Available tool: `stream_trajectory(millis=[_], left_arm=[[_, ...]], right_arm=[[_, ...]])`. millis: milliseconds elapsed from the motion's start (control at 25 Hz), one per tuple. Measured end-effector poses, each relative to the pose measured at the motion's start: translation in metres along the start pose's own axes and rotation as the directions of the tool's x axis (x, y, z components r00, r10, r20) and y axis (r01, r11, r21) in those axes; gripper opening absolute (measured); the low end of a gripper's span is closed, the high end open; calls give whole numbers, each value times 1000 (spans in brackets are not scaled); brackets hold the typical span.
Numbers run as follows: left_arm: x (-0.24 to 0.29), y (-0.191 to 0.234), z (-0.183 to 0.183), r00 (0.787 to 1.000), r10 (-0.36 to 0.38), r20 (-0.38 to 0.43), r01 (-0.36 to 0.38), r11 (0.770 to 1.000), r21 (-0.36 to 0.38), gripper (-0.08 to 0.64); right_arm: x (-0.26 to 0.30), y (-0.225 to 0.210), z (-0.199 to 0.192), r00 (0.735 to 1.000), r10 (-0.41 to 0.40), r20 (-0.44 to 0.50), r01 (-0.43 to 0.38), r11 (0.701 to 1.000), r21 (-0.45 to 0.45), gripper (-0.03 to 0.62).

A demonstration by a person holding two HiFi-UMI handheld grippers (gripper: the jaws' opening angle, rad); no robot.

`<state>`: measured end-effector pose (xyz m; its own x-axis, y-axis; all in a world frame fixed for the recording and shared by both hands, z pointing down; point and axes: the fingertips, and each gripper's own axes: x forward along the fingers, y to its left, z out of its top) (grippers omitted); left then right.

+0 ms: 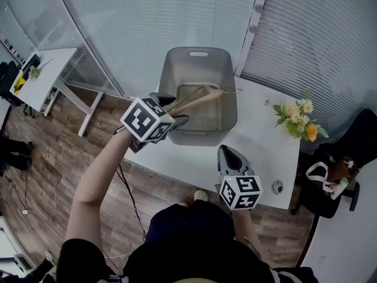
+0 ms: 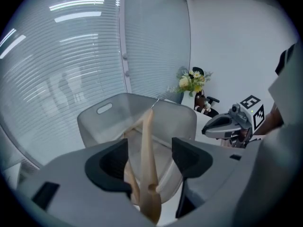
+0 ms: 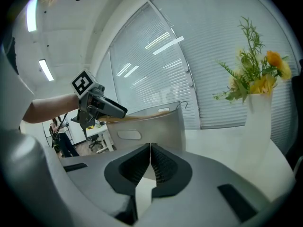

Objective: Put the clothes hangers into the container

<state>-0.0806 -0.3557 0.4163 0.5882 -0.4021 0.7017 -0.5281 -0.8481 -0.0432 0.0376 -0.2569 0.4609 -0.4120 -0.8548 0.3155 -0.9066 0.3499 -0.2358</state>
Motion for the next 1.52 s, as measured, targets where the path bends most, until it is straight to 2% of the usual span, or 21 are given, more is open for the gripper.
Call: stream_trajectory(millis=[120, 280, 520, 840, 1240, 1360, 1520], left_arm=[[-13, 5, 11, 996, 32, 83, -31, 999, -10, 302], [-30, 6, 15, 987, 50, 155, -43, 998, -47, 316], [-53, 3, 5, 975, 102, 195, -93, 994, -50, 330], [-76, -7, -11, 958, 136, 251, -114, 989, -99, 337], [-110, -26, -44, 928, 142, 345, -64, 972, -227, 338], [-119, -32, -58, 920, 138, 365, -34, 960, -277, 337], [-131, -42, -79, 909, 123, 399, 30, 934, -356, 337]], right_arm=[[-1, 2, -1, 1000, -3, -2, 3, 1000, -1, 29], [-3, 8, -1, 1000, 3, -2, -3, 1000, -8, 29], [-7, 17, -1, 1000, 7, -5, -7, 1000, -21, 29], [-13, 31, -3, 1000, 16, -6, -16, 999, -39, 29], [-26, 56, -12, 1000, 16, -19, -17, 998, -56, 29], [-30, 64, -15, 1000, 18, -21, -20, 998, -65, 29], [-35, 78, -19, 1000, 26, -17, -27, 996, -81, 29]])
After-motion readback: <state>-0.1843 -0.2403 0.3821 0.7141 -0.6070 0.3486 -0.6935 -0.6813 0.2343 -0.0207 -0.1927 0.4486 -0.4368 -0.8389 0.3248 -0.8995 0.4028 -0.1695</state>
